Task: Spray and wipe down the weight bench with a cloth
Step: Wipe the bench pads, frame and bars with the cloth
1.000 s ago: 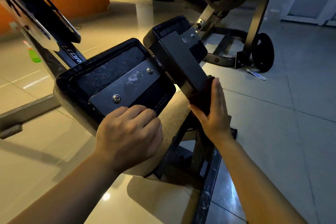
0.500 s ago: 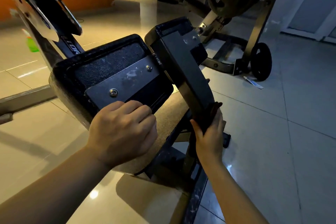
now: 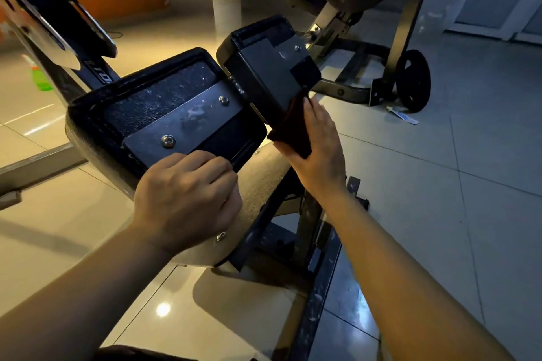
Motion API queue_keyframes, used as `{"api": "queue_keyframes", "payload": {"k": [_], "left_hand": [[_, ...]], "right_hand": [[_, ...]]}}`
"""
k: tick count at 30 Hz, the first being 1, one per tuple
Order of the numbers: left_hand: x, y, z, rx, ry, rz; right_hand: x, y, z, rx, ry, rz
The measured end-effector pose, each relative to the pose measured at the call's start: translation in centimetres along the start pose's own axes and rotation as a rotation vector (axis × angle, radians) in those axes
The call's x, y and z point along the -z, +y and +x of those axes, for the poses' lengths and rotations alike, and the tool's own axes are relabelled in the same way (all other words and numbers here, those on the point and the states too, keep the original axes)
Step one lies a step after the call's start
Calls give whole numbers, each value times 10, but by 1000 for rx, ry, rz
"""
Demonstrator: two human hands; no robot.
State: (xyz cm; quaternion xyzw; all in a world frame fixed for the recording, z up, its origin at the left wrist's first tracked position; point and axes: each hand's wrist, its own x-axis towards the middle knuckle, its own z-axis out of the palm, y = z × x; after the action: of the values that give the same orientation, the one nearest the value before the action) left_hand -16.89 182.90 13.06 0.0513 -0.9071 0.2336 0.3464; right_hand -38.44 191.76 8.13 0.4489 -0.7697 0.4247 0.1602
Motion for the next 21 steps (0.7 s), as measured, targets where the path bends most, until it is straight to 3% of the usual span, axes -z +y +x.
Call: {"api": "queue_keyframes", "payload": {"k": [5,9,16,18,21], "left_hand": [[-1,0,-2,-4,18,-1],[-3,-1,-1,-24,30,-19],[-1,0,0,-12,7,18],[0,0,1,-4,2,30],[1,1,1,-10,-14,30]], "right_hand": [[-9,40,-64,-220,12,351],[-36,73,-102,-415,-54,460],[-57,98,-163,-709,-425,360],[-56,88,-161,-722,-387,334],[-47,71,-140,-659,-157,333]]}}
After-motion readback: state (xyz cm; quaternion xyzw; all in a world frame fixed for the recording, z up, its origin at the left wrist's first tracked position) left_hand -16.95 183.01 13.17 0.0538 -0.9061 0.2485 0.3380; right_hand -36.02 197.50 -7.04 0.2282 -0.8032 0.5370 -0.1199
